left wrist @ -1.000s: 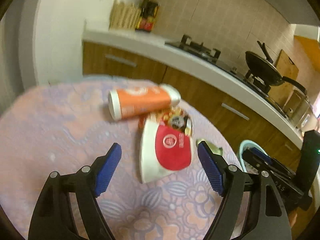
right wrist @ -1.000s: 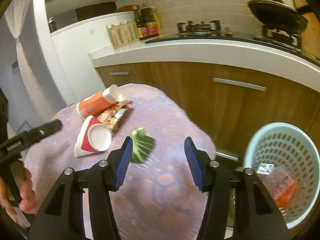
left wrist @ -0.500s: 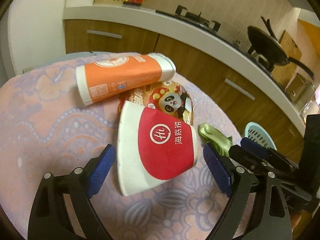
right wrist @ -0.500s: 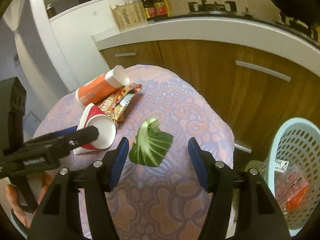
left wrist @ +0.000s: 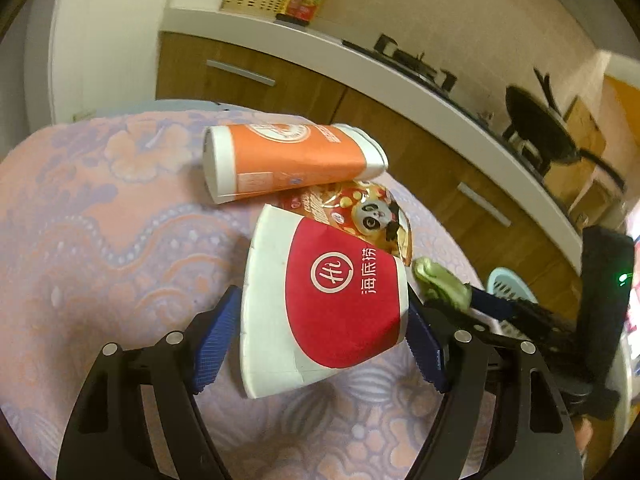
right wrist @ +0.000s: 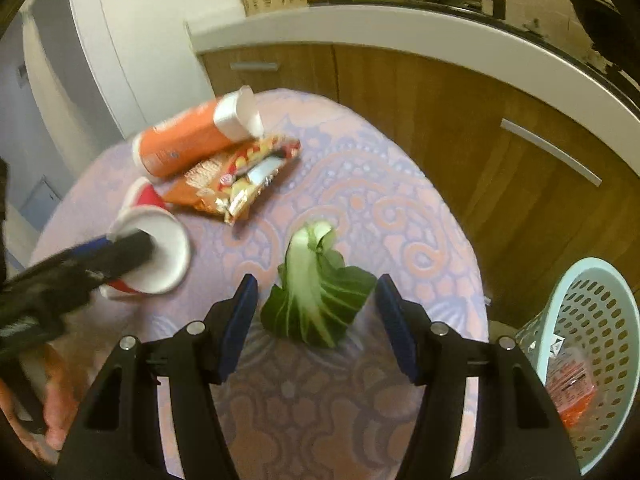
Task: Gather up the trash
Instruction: 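Grasp the red-and-white paper cup with the left tool while the right tool grasps the bok choy leaf, then carry the paper cup and bok choy leaf to the wastebasket and release both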
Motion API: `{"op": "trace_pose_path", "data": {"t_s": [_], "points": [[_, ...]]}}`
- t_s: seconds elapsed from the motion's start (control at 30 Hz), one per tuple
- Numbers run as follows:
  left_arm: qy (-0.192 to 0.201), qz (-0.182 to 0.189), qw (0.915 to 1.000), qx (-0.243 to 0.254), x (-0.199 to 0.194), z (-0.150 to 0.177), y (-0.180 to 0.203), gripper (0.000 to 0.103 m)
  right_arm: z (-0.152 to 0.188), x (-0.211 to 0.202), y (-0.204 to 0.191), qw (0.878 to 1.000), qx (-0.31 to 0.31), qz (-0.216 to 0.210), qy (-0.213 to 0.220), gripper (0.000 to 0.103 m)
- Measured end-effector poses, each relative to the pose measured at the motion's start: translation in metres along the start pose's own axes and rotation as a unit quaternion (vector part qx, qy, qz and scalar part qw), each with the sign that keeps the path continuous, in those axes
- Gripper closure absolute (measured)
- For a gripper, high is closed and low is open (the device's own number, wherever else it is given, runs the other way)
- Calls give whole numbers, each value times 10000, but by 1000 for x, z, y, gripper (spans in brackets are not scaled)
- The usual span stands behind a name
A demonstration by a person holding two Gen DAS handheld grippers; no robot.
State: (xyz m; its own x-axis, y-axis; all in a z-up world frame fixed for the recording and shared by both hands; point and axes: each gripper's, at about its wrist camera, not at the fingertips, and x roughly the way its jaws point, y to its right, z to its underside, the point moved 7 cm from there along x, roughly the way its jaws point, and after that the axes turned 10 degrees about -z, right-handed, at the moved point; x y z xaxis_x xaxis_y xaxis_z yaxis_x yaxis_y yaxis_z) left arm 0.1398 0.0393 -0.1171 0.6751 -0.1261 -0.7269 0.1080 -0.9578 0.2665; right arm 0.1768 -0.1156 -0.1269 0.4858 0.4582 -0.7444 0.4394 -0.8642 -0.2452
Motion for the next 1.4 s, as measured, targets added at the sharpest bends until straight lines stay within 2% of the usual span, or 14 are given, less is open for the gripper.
{"op": "trace_pose_path", "data": {"t_s": [0.07,0.13,0.17,0.2,0.27,0.53,0.8,0.97,1.03,1.4], "points": [[-8,33,10000,-42,1,0,-1,28,2,1,-1,9999,-64,80,-49,46],[45,44,10000,-25,0,1,1,28,3,0,-4,9999,-133,74,-24,58],[98,57,9999,-5,-2,0,2,28,4,-2,-3,9998,-130,142,14,73],[167,64,9998,26,-5,0,4,28,5,-3,-3,9998,-120,149,39,82],[217,49,9997,66,-7,1,5,28,7,-6,-4,9999,-92,53,96,89],[341,117,9992,180,-22,12,13,28,22,-34,-7,9984,120,-351,434,92],[431,139,9962,743,-35,30,61,28,23,-93,14,9953,104,27,966,92],[458,385,9938,935,-39,37,98,28,28,-132,36,9910,5,508,1241,92],[364,553,9933,945,-36,43,115,28,32,-144,46,9897,84,552,1318,92],[429,911,9801,1710,-33,59,216,28,61,-190,118,9792,610,1335,1403,92]]}}
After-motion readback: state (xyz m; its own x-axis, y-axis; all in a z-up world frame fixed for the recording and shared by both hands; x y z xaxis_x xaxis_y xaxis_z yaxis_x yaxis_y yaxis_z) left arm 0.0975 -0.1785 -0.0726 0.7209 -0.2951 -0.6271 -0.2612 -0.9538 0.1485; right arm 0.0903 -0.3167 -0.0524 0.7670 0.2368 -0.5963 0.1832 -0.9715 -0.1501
